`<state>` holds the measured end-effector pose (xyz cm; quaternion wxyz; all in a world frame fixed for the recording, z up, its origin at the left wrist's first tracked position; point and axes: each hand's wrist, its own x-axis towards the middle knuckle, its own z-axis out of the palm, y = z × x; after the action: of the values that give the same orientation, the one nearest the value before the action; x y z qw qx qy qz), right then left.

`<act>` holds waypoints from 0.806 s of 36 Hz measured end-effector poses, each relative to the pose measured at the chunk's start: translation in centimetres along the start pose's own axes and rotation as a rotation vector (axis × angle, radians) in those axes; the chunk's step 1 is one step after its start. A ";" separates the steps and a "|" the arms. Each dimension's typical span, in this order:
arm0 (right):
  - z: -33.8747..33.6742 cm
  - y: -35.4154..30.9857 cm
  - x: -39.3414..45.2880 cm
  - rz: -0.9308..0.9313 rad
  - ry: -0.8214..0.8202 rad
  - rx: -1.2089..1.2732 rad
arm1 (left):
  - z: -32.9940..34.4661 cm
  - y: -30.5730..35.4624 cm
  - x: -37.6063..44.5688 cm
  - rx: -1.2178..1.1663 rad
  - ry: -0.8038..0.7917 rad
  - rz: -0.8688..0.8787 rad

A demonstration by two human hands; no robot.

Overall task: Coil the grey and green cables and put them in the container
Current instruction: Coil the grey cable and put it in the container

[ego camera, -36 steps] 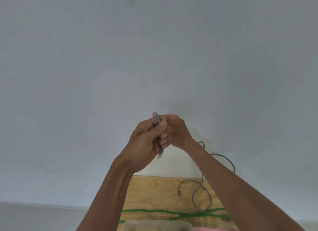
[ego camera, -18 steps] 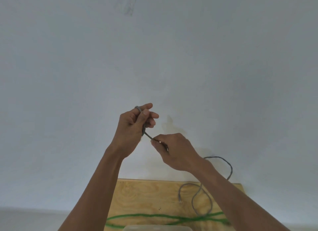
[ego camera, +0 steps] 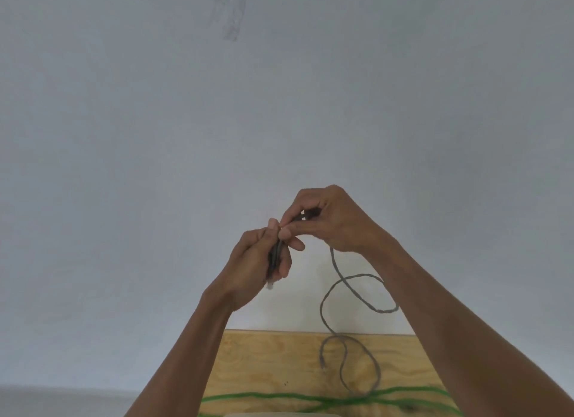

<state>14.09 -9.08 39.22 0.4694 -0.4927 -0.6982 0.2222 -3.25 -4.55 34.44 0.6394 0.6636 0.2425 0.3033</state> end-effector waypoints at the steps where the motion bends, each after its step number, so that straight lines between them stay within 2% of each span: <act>1: -0.2 0.1 0.3 0.005 0.009 0.021 | 0.1 0.0 0.0 -0.038 -0.015 -0.005; 4: -1.0 0.2 0.8 0.007 0.037 0.075 | 0.1 0.2 -0.4 -0.028 -0.081 -0.002; 10: -1.6 -0.7 1.4 -0.063 0.060 0.083 | -0.2 1.5 -0.8 0.136 -0.162 0.041; 14: -1.6 -0.6 1.7 -0.043 0.070 0.176 | -0.2 2.2 -1.0 0.137 -0.206 0.052; 20: 0.9 1.5 0.4 0.155 0.125 0.381 | 0.1 2.2 -1.2 -0.164 -0.233 0.085; 24: 3.4 2.1 -1.6 0.282 0.053 0.531 | 0.7 2.4 -1.0 -0.361 -0.253 0.133; 26: 4.8 2.5 -2.5 0.385 0.048 0.527 | 0.6 2.5 -0.8 -0.428 -0.239 0.141; 29: 6.2 2.8 -3.8 0.396 0.007 0.436 | 0.2 2.4 -0.2 -0.527 -0.204 0.132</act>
<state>10.32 -10.41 32.54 0.5139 -0.5077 -0.5228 0.4526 -3.42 -4.97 36.84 0.7897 0.5161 0.0463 0.3284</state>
